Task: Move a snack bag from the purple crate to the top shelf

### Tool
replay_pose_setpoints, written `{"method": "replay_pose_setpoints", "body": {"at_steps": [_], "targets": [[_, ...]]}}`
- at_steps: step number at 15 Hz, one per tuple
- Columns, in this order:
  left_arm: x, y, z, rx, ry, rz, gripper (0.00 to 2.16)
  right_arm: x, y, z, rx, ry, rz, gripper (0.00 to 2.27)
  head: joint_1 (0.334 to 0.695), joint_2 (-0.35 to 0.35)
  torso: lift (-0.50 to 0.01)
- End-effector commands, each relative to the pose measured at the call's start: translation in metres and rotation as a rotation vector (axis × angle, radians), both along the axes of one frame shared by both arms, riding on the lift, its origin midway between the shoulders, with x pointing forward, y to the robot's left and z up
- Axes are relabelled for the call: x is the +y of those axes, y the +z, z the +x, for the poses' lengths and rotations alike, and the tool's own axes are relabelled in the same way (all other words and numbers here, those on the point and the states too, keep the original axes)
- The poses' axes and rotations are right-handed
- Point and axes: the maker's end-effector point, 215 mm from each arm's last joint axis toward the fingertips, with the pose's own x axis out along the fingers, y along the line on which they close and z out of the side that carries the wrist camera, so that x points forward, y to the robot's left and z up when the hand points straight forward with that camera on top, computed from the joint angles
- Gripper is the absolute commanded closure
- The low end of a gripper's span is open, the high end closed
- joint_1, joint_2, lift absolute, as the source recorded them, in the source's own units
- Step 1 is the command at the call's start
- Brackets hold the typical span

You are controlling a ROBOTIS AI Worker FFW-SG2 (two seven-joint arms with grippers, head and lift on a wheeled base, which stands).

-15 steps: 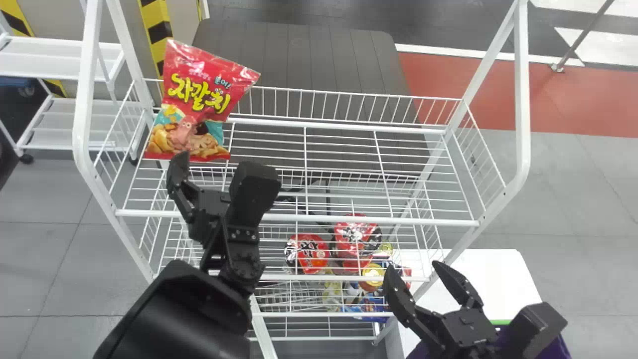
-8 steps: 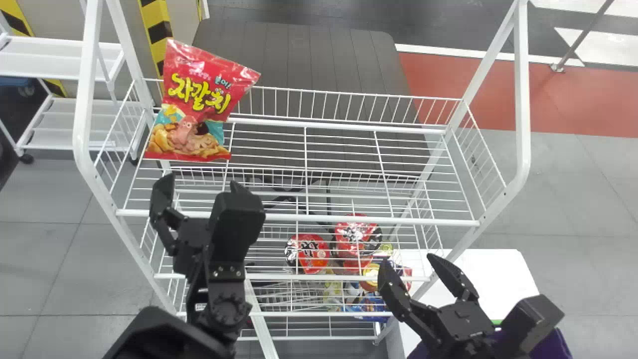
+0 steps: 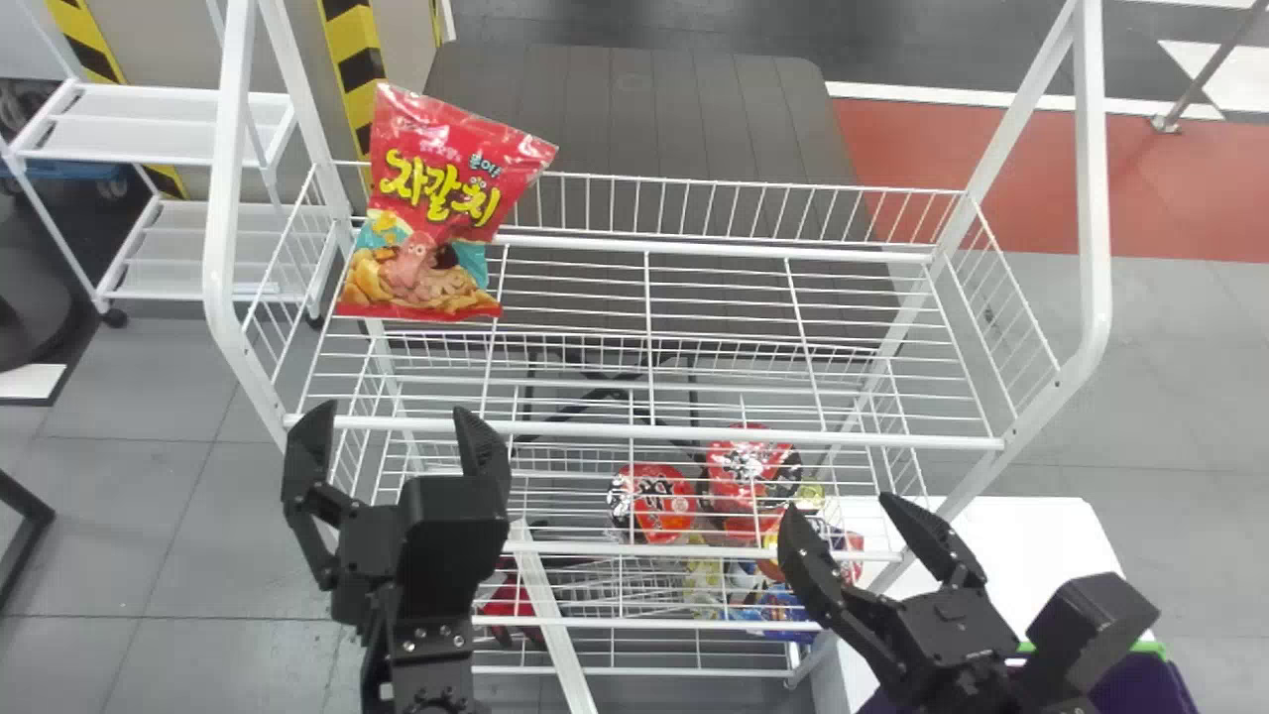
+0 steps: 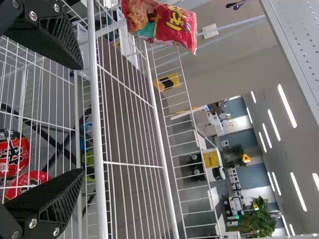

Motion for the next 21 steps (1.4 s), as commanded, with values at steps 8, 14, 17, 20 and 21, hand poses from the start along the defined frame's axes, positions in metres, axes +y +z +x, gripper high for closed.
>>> {"method": "replay_pose_setpoints", "body": {"at_steps": [8,14,17,20,21], "targets": [[0.086,0.000,0.007,-0.053,0.067,-0.090,0.17,0.020,0.006,0.010,-0.017,0.013,-0.033,0.07,0.695,0.068,0.000],[0.123,-0.007,0.011,-0.093,0.021,-0.231,0.16,0.024,0.011,0.013,-0.044,-0.006,-0.062,0.07,0.695,0.137,0.000],[0.136,-0.018,0.009,-0.072,0.022,-0.263,0.16,0.020,0.016,0.012,-0.081,-0.029,-0.061,0.07,0.695,0.165,0.000],[0.146,-0.034,0.003,-0.040,0.034,-0.253,0.16,0.024,0.019,0.011,-0.095,-0.020,-0.080,0.07,0.695,0.179,0.000],[0.149,-0.036,0.001,-0.035,0.031,-0.251,0.16,0.024,0.019,0.011,-0.093,-0.024,-0.081,0.07,0.695,0.185,0.000]]}}
